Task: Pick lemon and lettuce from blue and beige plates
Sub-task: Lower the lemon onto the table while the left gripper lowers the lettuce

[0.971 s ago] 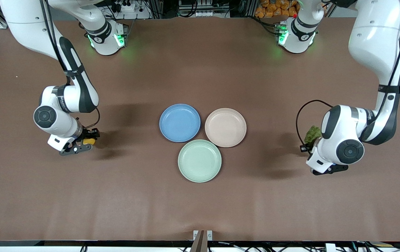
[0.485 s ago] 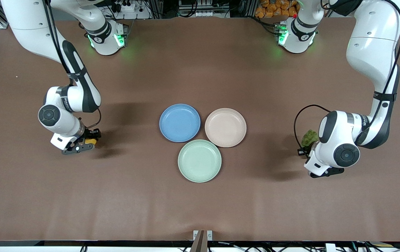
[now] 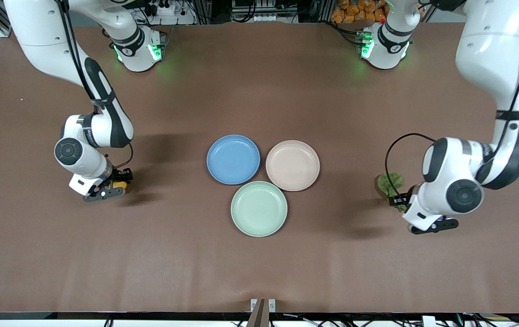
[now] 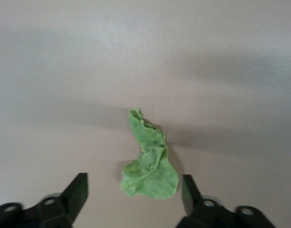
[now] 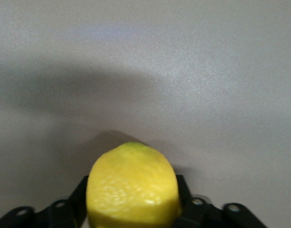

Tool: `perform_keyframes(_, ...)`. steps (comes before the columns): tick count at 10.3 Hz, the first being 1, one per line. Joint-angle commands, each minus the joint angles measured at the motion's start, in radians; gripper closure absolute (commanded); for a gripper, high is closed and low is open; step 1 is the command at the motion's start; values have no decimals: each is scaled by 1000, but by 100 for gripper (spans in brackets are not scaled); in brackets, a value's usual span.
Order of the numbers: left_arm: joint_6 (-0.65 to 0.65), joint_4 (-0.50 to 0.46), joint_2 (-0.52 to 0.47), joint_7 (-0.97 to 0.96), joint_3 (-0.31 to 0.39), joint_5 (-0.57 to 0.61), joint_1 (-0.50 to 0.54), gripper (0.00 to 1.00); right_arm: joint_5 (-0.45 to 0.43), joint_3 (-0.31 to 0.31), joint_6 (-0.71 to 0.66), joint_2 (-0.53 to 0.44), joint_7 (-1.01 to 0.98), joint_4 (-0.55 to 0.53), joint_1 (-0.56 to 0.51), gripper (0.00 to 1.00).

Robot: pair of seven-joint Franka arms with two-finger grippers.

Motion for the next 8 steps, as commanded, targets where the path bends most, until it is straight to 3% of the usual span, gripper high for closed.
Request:
perform_keyframes(1,-54,-26,-125,61,-4,25,7,0,1,9,-71,-35,-10,29,-8,0)
perform_keyframes(4,-108,-26,-251,78,-7,13,7,0,2,13,-330,-97,-8,146,-4,0)
perform_keyframes(6,-155,-26,-320,92,-12,-1,7,0,2,15,-380,-138,-7,178,-1,0)
perform_keyframes(8,-191,-26,-386,110,-9,-90,35,0,2,15,-396,-230,-4,181,-30,0)
